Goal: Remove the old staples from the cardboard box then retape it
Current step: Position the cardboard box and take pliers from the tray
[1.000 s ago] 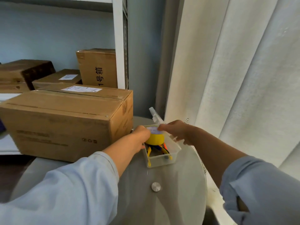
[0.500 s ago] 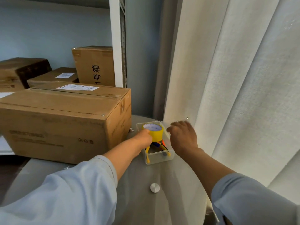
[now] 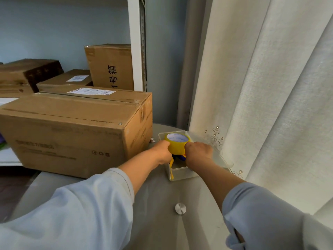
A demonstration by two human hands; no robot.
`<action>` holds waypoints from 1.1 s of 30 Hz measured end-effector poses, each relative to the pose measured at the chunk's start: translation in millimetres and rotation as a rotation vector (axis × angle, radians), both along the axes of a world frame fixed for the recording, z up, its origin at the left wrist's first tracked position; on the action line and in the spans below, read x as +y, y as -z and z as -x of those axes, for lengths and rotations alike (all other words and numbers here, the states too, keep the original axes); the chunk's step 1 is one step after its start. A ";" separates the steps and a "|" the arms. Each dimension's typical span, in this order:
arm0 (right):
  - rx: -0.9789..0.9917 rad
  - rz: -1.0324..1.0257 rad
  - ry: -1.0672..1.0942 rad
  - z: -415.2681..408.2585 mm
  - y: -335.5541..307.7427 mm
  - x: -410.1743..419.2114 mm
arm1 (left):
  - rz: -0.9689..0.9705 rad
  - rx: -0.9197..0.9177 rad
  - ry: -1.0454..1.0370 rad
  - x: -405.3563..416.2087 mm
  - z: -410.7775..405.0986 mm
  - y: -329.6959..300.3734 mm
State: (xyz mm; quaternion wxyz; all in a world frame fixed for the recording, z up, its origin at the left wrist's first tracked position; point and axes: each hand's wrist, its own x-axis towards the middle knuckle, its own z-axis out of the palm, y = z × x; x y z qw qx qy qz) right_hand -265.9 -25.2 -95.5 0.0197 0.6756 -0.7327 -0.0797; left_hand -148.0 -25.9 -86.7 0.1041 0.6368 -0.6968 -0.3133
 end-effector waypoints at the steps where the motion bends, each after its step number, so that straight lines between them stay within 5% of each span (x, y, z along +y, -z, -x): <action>1: -0.009 0.012 0.001 1.2 0.4 -0.3 | 0.000 -0.007 0.003 -0.9 -0.4 0.2; 12: -0.288 0.161 0.071 12.0 -10.4 -1.6 | -0.017 -0.038 0.048 -1.7 0.2 -2.7; 23: -0.767 0.288 0.128 18.8 -35.7 -6.2 | -0.010 -0.035 0.095 9.6 3.2 -13.1; 33: -1.020 0.546 0.231 13.7 -57.9 16.1 | -0.083 0.309 -0.055 34.9 0.6 -35.6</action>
